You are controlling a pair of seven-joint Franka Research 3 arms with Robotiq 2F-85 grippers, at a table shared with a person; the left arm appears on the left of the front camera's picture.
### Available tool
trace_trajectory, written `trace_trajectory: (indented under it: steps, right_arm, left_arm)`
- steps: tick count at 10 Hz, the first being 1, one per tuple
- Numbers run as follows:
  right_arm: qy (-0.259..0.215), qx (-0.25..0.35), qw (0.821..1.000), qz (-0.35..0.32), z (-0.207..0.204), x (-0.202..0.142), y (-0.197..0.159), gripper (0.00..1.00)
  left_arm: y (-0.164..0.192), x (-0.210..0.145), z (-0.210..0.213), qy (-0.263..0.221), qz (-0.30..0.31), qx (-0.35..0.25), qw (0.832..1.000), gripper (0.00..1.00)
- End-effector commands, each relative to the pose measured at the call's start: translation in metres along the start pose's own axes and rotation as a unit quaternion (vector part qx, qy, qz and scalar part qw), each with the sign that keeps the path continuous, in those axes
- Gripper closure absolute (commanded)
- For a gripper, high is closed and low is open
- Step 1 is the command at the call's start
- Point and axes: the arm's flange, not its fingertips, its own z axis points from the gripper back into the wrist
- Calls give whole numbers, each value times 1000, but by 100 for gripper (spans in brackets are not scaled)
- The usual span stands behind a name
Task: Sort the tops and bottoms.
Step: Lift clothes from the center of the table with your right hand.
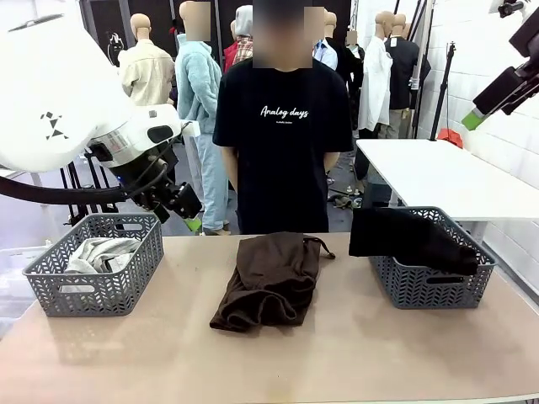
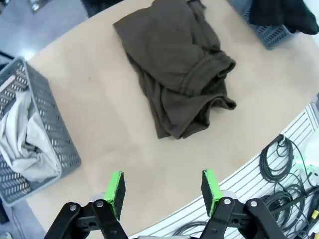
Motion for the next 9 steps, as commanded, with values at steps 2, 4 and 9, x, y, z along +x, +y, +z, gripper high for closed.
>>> trace_trajectory:
  steps: [2,4,9]
  right_arm:
    - [5,-2,1000,5,0,1,-1,0]
    - [5,-2,1000,5,0,1,-1,0]
    - [5,-2,1000,5,0,1,-1,0]
  left_arm:
    - [8,-10,4,-27,-20,-32,999,20]
    - [9,-10,3,-26,-21,-30,999,20]
    - [24,-26,29,-35,-21,1,999,20]
